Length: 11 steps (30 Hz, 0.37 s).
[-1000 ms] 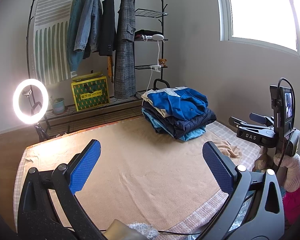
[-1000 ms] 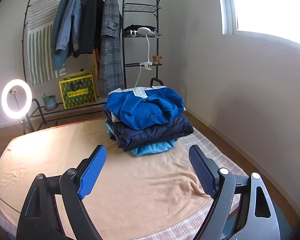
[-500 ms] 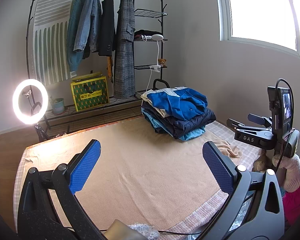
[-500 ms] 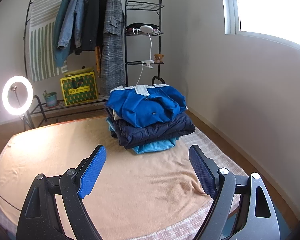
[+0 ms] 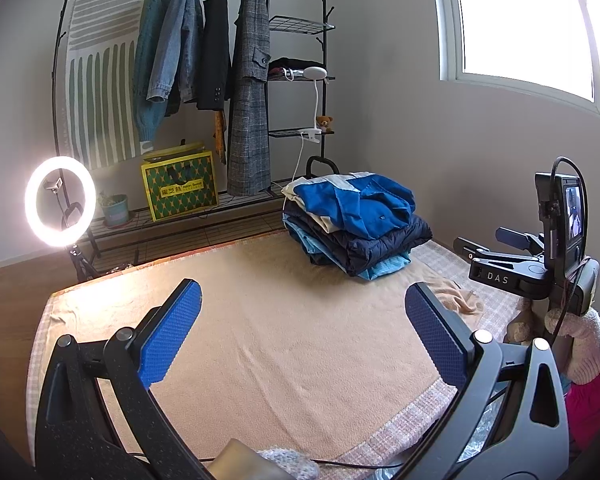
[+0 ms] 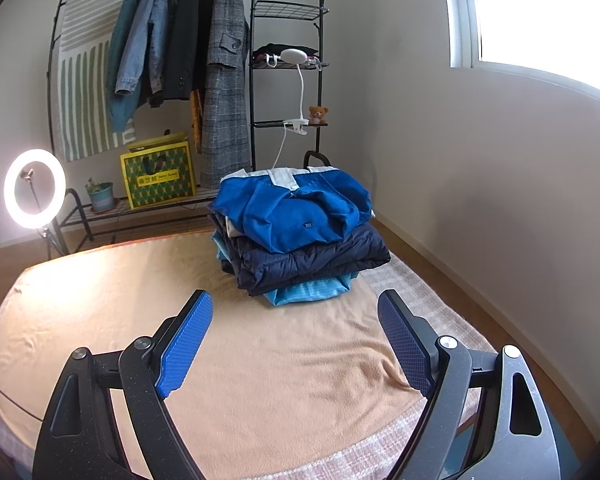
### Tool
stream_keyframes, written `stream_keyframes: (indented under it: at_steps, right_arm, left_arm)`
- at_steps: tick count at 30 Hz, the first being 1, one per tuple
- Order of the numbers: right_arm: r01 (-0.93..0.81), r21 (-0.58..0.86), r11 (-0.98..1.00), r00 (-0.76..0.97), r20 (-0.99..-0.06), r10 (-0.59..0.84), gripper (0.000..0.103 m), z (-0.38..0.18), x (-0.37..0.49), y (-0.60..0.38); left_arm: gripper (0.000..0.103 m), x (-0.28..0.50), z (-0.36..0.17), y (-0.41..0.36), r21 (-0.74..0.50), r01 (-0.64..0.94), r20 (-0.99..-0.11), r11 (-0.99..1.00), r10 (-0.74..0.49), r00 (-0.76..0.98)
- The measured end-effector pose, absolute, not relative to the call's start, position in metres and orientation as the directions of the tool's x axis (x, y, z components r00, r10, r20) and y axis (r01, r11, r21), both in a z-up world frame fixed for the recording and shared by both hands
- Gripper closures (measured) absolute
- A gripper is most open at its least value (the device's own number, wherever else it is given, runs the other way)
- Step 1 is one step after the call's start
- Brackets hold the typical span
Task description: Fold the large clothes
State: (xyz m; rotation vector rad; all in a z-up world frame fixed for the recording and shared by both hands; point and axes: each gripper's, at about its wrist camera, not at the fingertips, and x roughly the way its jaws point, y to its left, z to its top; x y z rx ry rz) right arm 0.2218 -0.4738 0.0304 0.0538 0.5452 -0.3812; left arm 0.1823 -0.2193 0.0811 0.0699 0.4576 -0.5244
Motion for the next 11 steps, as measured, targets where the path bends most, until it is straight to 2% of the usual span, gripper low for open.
stream_keyframes:
  at_steps: [11]
  right_arm:
    - [0.361,-0.054,0.931,0.786,-0.520,-0.335,0.018,0.0278,0.2247,-0.4765]
  left_arm:
    - [0.000,0.1814,0.0832,-0.2240,-0.044,0.496,-0.435,0.867,-0.464,0.772]
